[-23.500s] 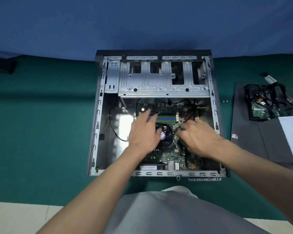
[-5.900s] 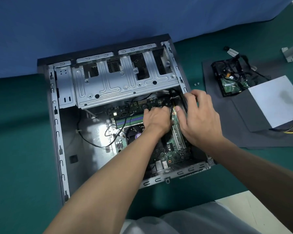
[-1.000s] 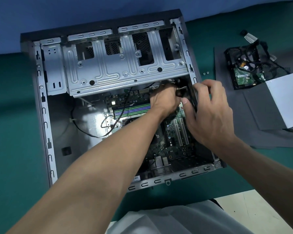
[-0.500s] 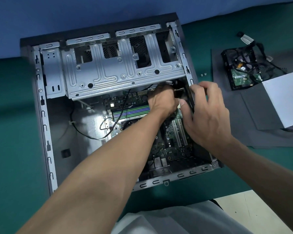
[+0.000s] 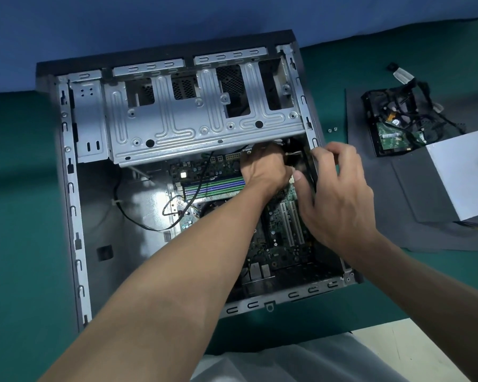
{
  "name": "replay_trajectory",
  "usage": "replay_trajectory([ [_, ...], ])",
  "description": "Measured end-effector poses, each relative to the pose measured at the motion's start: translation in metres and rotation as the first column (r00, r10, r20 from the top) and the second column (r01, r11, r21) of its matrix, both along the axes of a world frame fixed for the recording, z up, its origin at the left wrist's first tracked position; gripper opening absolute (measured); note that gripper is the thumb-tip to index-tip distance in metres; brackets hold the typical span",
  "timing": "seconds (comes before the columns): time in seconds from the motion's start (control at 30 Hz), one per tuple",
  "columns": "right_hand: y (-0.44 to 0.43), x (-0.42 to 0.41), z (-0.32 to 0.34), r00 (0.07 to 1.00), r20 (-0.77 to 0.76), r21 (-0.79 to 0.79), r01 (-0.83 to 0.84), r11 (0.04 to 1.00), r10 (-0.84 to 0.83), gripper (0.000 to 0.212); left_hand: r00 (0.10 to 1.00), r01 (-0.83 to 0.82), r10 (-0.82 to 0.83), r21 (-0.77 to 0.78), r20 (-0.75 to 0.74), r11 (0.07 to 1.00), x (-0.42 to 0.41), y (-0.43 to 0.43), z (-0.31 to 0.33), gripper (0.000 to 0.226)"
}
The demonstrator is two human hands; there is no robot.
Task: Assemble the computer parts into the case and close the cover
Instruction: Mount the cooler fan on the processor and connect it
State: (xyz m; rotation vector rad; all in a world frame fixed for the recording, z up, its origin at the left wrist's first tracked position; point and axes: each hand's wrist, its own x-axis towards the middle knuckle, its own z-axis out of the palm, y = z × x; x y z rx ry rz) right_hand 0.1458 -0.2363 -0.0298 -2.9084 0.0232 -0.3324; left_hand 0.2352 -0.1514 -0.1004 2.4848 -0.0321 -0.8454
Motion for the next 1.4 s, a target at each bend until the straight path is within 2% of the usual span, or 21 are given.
replay_trajectory([
  [0.2,0.001,0.0,0.002,0.999,-0.022,-0.025,0.035,0.999,-0.036,0.033,0.993,0.07,-0.069,-0.004,0.094,0.998,-0.008,0.002,0.013,0.02],
  [0.27,0.002,0.001,0.004,0.999,-0.021,-0.02,0.033,0.999,-0.033,0.033,0.973,0.087,-0.085,0.002,0.212,0.996,-0.011,0.013,0.02,0.009],
  [0.37,0.001,0.001,0.005,1.0,-0.019,-0.011,0.013,1.0,-0.013,0.032,0.889,0.044,-0.107,0.149,0.444,0.988,-0.023,0.046,0.029,0.006],
  [0.43,-0.002,0.001,0.005,1.0,-0.022,0.0,0.01,1.0,-0.01,0.031,0.849,-0.027,-0.093,0.217,0.52,0.976,-0.032,0.074,0.033,0.003],
  [0.5,-0.002,0.0,0.003,1.0,-0.027,0.011,0.01,1.0,-0.01,0.031,0.875,-0.087,-0.056,0.271,0.481,0.959,-0.039,0.103,0.033,0.018],
  [0.57,-0.002,0.001,0.002,1.0,-0.023,0.004,0.007,1.0,-0.007,0.031,0.95,-0.117,0.014,0.311,0.312,0.943,-0.043,0.126,0.032,0.033],
  [0.63,-0.002,0.0,0.001,1.0,-0.021,-0.002,0.011,1.0,-0.011,0.031,0.979,-0.152,0.108,0.273,0.17,0.95,-0.045,0.14,0.03,0.034],
  [0.77,0.0,-0.004,0.003,1.0,-0.027,-0.03,0.009,1.0,-0.009,0.03,0.953,-0.257,0.242,0.067,0.182,0.964,-0.042,0.154,0.032,0.032],
  [0.83,0.002,-0.004,0.005,0.999,-0.034,-0.058,-0.001,0.998,-0.001,0.031,0.949,-0.277,0.259,0.083,0.179,0.957,-0.033,0.157,0.033,0.034],
  [0.97,0.005,-0.004,0.006,0.999,-0.05,-0.082,-0.002,0.997,-0.002,0.031,0.983,-0.163,0.144,0.179,0.113,0.97,-0.021,0.153,0.026,0.019],
  [1.17,0.004,-0.001,0.005,0.998,-0.054,-0.043,0.01,0.999,-0.012,0.027,0.993,0.107,-0.093,0.22,-0.074,0.97,0.008,0.142,0.002,0.045],
  [1.3,0.003,-0.001,0.005,0.998,-0.057,-0.043,0.004,0.999,-0.006,0.027,0.981,0.169,-0.182,0.181,0.06,0.969,0.025,0.132,-0.011,0.048],
  [1.4,0.002,0.0,0.006,0.998,-0.068,-0.048,0.001,0.999,-0.005,0.028,0.982,0.168,-0.181,0.188,0.057,0.968,0.028,0.131,-0.018,0.045],
])
